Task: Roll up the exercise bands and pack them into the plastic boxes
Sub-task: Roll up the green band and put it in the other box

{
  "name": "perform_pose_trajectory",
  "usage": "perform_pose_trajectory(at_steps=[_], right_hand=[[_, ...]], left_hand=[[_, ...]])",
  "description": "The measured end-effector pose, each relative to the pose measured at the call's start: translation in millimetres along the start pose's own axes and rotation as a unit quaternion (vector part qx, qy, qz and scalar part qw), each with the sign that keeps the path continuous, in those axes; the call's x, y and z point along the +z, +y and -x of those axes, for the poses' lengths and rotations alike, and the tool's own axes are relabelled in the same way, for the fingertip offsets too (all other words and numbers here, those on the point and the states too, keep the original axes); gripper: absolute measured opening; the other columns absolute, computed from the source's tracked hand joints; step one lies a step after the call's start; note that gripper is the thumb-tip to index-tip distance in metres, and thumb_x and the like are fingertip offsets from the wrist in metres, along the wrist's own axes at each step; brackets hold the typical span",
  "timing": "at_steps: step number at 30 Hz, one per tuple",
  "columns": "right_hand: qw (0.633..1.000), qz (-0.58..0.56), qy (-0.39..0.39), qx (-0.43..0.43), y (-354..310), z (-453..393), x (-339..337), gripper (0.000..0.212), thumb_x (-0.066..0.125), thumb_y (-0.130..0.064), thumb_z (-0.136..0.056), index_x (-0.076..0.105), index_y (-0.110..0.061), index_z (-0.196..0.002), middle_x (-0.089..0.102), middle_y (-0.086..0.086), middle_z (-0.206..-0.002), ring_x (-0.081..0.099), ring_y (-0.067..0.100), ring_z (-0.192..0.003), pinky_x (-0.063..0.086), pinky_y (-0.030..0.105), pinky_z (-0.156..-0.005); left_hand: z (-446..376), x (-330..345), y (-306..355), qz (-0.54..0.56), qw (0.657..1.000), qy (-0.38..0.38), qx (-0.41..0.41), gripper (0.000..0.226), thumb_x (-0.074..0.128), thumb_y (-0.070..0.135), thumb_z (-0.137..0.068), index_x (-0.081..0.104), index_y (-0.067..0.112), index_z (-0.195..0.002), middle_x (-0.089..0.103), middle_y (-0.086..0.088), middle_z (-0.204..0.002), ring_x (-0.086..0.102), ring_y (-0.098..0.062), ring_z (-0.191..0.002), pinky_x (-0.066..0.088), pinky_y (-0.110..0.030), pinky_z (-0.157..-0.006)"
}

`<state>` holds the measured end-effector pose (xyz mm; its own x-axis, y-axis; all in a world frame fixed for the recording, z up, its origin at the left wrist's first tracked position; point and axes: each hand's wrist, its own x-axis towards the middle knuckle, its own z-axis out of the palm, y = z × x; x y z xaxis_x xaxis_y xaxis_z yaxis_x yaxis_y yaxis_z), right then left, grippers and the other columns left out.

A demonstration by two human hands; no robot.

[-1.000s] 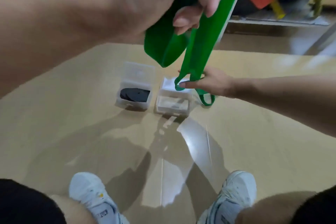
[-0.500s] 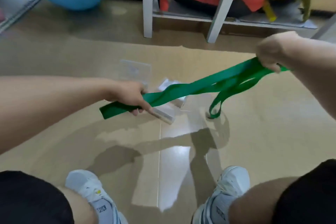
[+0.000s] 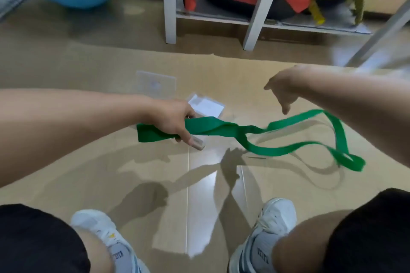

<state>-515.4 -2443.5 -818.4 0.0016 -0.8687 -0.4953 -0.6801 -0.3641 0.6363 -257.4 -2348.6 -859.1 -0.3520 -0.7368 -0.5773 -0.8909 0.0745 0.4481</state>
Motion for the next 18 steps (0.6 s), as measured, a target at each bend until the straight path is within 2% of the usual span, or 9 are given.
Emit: perform_pose_trajectory(at_steps=[3, 6, 8, 10, 12, 14, 16, 18], right_hand=[[0.993, -0.069, 0.072, -0.065, -18.6, 6.1, -11.8, 0.078, 0.077, -0.034, -0.088, 0.038, -0.027, -0.154, 0.058, 0.002, -0.138, 0.056, 0.029, -0.125, 0.043, 0.033, -0.079], [0.977, -0.139, 0.131, -0.099, -21.5, 2.2, -30.1, 0.062, 0.073, -0.029, -0.091, 0.048, -0.028, -0.148, 0.063, -0.002, -0.132, 0.059, 0.026, -0.121, 0.043, 0.032, -0.078], [0.954, -0.223, 0.113, -0.168, -32.6, 0.7, -35.1, 0.057, 0.077, -0.026, -0.089, 0.055, -0.026, -0.141, 0.068, -0.001, -0.129, 0.061, 0.023, -0.112, 0.044, 0.030, -0.084], [0.904, -0.338, 0.063, -0.254, -48.8, 1.2, -36.0, 0.059, 0.080, -0.022, -0.086, 0.057, -0.025, -0.140, 0.069, -0.002, -0.128, 0.062, 0.019, -0.109, 0.048, 0.033, -0.096], [0.844, -0.420, 0.018, -0.333, -66.9, 11.5, -35.3, 0.070, 0.081, -0.021, -0.085, 0.049, -0.026, -0.147, 0.064, -0.003, -0.137, 0.059, 0.016, -0.122, 0.045, 0.034, -0.109], [0.809, -0.444, 0.005, -0.384, -85.9, 18.5, -31.4, 0.084, 0.082, -0.029, -0.083, 0.038, -0.031, -0.154, 0.056, -0.006, -0.146, 0.050, 0.010, -0.134, 0.038, 0.031, -0.115], [0.794, -0.448, 0.004, -0.412, -102.5, 24.8, -25.7, 0.085, 0.082, -0.040, -0.082, 0.037, -0.036, -0.154, 0.060, -0.010, -0.143, 0.053, 0.004, -0.131, 0.039, 0.025, -0.112], [0.792, -0.448, -0.005, -0.416, -111.1, 29.8, -22.1, 0.061, 0.078, -0.046, -0.084, 0.054, -0.039, -0.140, 0.073, -0.013, -0.115, 0.066, -0.001, -0.102, 0.048, 0.017, -0.091]], left_hand=[[2.8, 5.6, -12.1, -0.004, 1.000, 0.003, -0.026, 0.022, 0.084, 0.040, -0.079, 0.067, 0.028, -0.086, 0.073, 0.008, -0.065, 0.065, -0.008, -0.060, 0.047, -0.025, -0.065], [6.1, 8.9, -20.8, -0.006, 0.999, -0.018, -0.042, 0.022, 0.084, 0.038, -0.080, 0.070, 0.025, -0.090, 0.074, 0.008, -0.064, 0.067, -0.009, -0.062, 0.049, -0.026, -0.071], [9.4, 8.2, -22.6, 0.015, 0.999, -0.020, -0.037, 0.023, 0.085, 0.036, -0.080, 0.072, 0.024, -0.094, 0.074, 0.006, -0.064, 0.067, -0.009, -0.062, 0.048, -0.023, -0.065], [12.1, 5.6, -21.1, 0.041, 0.999, -0.016, -0.023, 0.023, 0.086, 0.034, -0.079, 0.073, 0.025, -0.096, 0.074, 0.007, -0.066, 0.068, -0.009, -0.063, 0.047, -0.020, -0.061], [14.8, 1.9, -19.5, 0.081, 0.996, -0.022, -0.002, 0.021, 0.087, 0.028, -0.079, 0.073, 0.028, -0.094, 0.075, 0.008, -0.070, 0.070, -0.009, -0.066, 0.048, -0.019, -0.063], [20.1, -2.9, -19.5, 0.120, 0.992, -0.042, 0.024, 0.023, 0.087, 0.023, -0.079, 0.074, 0.032, -0.094, 0.078, 0.003, -0.081, 0.070, -0.011, -0.072, 0.049, -0.023, -0.069], [25.6, -6.7, -22.7, 0.134, 0.989, -0.053, 0.037, 0.027, 0.088, 0.022, -0.078, 0.075, 0.035, -0.097, 0.078, -0.006, -0.093, 0.069, -0.014, -0.078, 0.048, -0.028, -0.074], [30.6, -8.4, -27.3, 0.136, 0.988, -0.063, 0.034, 0.030, 0.089, 0.022, -0.076, 0.075, 0.034, -0.101, 0.078, -0.007, -0.097, 0.069, -0.016, -0.081, 0.048, -0.032, -0.079]])
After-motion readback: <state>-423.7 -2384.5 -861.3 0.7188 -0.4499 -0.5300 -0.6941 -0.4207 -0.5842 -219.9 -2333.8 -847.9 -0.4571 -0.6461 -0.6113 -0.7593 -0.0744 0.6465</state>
